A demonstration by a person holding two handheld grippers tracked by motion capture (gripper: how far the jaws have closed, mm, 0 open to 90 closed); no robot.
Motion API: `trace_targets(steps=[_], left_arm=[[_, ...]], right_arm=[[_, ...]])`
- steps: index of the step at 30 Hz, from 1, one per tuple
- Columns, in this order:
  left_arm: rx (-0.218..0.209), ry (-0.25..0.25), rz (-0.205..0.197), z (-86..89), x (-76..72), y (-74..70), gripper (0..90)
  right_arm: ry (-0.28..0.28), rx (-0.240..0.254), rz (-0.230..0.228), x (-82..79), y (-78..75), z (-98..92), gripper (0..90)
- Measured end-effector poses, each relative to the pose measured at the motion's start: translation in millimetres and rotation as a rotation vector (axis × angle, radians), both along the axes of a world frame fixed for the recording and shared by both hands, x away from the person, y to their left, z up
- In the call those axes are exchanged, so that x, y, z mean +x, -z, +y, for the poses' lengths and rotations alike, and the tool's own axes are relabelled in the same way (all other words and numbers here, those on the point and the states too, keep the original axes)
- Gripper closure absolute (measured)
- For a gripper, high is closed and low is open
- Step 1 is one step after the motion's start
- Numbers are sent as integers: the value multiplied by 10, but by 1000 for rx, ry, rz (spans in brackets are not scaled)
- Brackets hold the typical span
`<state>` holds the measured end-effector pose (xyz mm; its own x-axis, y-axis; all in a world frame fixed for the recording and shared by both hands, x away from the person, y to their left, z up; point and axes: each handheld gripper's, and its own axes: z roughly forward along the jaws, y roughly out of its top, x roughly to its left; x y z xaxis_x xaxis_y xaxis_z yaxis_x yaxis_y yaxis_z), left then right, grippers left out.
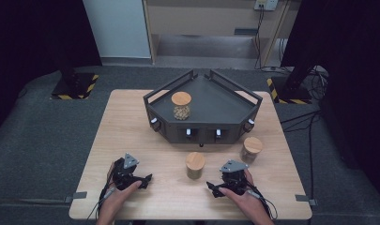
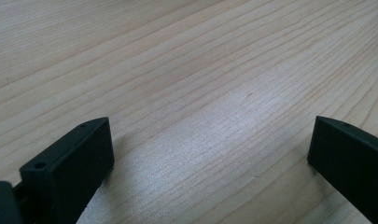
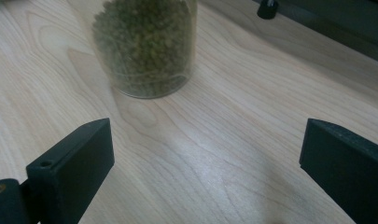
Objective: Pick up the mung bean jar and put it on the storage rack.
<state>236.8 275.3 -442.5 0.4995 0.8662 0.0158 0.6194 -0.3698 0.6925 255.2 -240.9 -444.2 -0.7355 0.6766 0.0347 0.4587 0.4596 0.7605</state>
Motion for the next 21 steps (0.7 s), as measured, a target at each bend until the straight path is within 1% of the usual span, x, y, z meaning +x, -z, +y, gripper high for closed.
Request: trace_targets(steps=[3, 7, 21], left_arm=[[0, 3, 0, 6, 4, 0, 0], [0, 3, 0, 5, 4, 0, 0], [0, 4, 0, 6, 5, 0, 0]], right_arm=[[-14, 13, 2, -3, -40, 3, 27], [-28, 20, -9, -15, -82, 22, 26], [-48, 22, -22, 16, -172, 118, 27]])
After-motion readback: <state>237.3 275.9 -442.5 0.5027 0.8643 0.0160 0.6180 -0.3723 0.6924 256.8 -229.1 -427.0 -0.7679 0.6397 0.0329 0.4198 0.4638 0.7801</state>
